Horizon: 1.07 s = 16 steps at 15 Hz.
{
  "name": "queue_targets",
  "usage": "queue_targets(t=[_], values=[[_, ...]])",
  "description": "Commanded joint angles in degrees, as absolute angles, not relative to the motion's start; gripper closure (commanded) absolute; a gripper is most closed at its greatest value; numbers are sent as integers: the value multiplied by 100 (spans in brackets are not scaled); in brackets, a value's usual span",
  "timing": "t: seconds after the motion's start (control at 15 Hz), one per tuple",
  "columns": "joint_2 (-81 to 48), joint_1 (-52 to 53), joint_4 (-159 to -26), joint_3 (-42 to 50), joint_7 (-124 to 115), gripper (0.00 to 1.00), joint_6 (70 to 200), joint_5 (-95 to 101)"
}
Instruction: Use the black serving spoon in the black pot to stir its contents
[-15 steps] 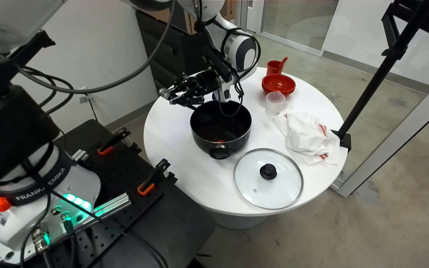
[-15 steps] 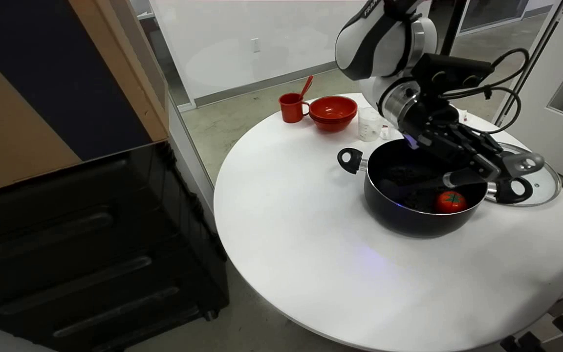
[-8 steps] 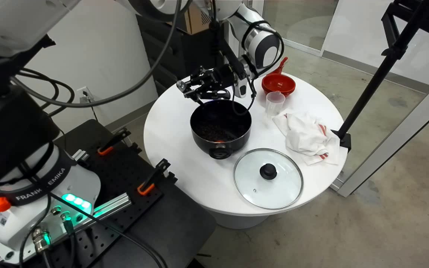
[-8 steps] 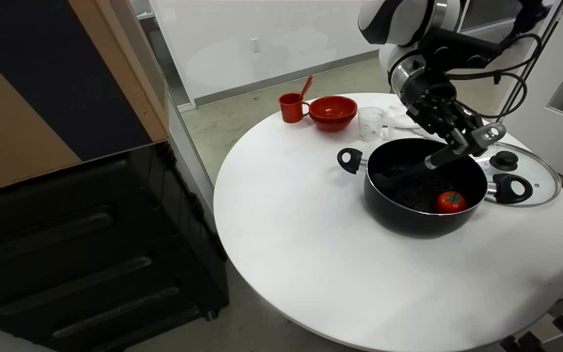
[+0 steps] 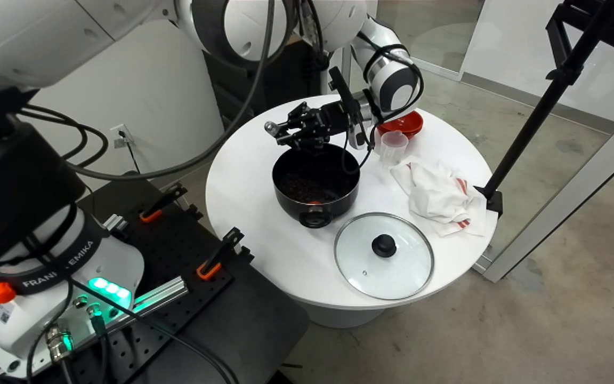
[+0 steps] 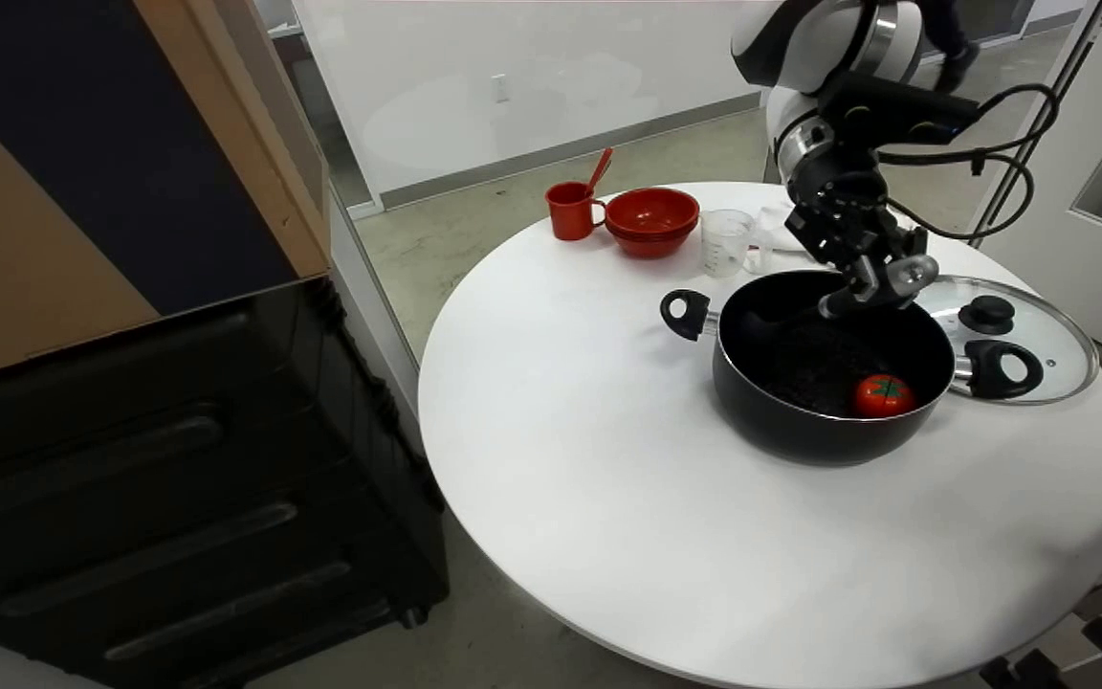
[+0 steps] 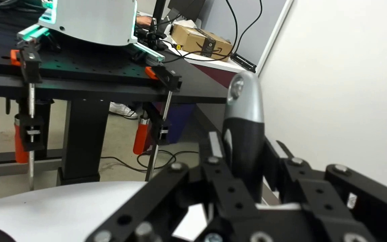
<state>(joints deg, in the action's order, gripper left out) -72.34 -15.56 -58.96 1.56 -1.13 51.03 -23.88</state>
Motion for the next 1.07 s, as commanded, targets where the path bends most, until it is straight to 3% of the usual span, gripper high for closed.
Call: queue_targets(t=[0.0,0.4,1.0], values=[[-7552,-1809,-5245,183,-464,92,4962,-2698],[-7207,-2074,-5340,158,-350,92,4794,-2587],[-6091,-1736,-7140,93,869,92,4036,-896]])
